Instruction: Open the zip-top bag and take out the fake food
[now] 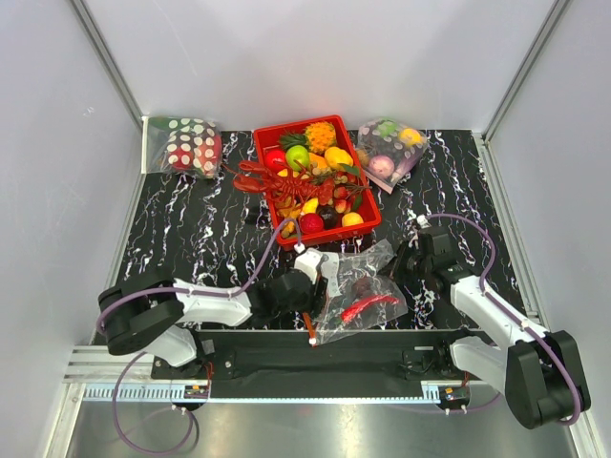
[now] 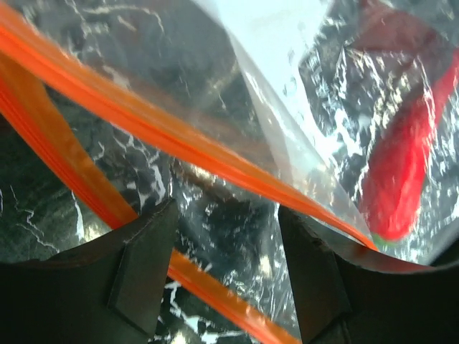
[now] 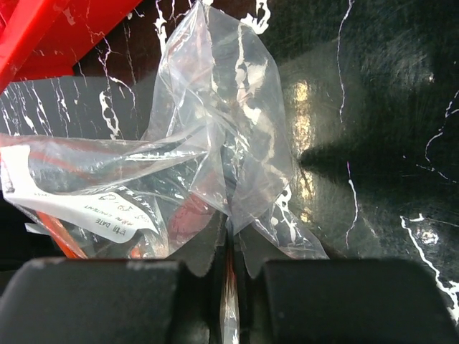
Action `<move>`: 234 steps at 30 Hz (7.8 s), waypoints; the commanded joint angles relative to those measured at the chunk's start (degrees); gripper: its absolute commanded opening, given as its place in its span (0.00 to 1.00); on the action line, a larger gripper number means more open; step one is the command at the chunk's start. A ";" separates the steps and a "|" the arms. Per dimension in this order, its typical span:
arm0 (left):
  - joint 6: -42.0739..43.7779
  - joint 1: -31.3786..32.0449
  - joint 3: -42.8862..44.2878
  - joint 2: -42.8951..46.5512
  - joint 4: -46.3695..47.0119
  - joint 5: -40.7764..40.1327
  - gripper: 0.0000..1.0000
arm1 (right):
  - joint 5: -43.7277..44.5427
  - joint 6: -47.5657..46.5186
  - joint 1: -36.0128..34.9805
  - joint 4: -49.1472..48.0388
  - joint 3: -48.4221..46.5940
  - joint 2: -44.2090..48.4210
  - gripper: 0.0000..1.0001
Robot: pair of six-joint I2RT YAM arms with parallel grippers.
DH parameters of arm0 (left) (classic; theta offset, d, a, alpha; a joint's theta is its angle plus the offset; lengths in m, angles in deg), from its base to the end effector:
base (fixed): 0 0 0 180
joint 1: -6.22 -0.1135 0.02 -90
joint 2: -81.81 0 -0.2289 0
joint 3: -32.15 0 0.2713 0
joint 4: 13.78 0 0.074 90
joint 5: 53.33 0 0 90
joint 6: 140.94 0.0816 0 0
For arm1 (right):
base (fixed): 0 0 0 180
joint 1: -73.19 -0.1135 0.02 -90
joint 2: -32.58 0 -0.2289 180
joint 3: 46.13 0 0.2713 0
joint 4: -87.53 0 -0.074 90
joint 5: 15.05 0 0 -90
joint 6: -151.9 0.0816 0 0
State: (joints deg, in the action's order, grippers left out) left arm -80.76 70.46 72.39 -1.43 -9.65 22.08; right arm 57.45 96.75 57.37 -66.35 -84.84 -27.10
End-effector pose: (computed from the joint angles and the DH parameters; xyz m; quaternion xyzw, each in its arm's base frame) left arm 0.1535 -0.2708 0.0598 0.2124 0.8709 -0.2351 0.3756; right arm 0.2446 0.0948 0.1028 0.0972 0.9164 0.2827 0.2662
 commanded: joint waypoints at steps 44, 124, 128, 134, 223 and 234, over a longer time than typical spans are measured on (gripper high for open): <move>6.97 3.60 12.09 -14.58 17.12 3.60 0.85 | -0.35 6.19 -10.20 -5.17 4.40 -0.18 0.00; 13.83 -25.13 32.92 -1.22 -19.46 4.84 0.34 | 12.67 1.62 -9.85 2.74 2.03 8.71 0.00; 13.04 -26.80 27.83 0.53 -17.88 2.99 0.34 | 11.79 1.36 -9.76 1.34 1.94 7.21 0.00; 12.86 -27.51 26.06 -1.66 -18.31 1.67 0.36 | 10.82 1.54 -9.76 0.19 1.50 5.54 0.00; 11.02 11.16 1.28 -6.58 24.31 15.64 0.66 | 11.35 2.50 -9.67 8.63 0.97 13.19 0.00; 11.28 12.48 9.27 -13.61 17.29 10.91 0.73 | 11.26 2.50 -9.76 8.98 1.32 14.41 0.00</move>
State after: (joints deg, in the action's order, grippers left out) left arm -69.94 82.38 78.33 -14.30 7.39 36.61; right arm 68.84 99.07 47.69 -57.10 -82.13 -13.95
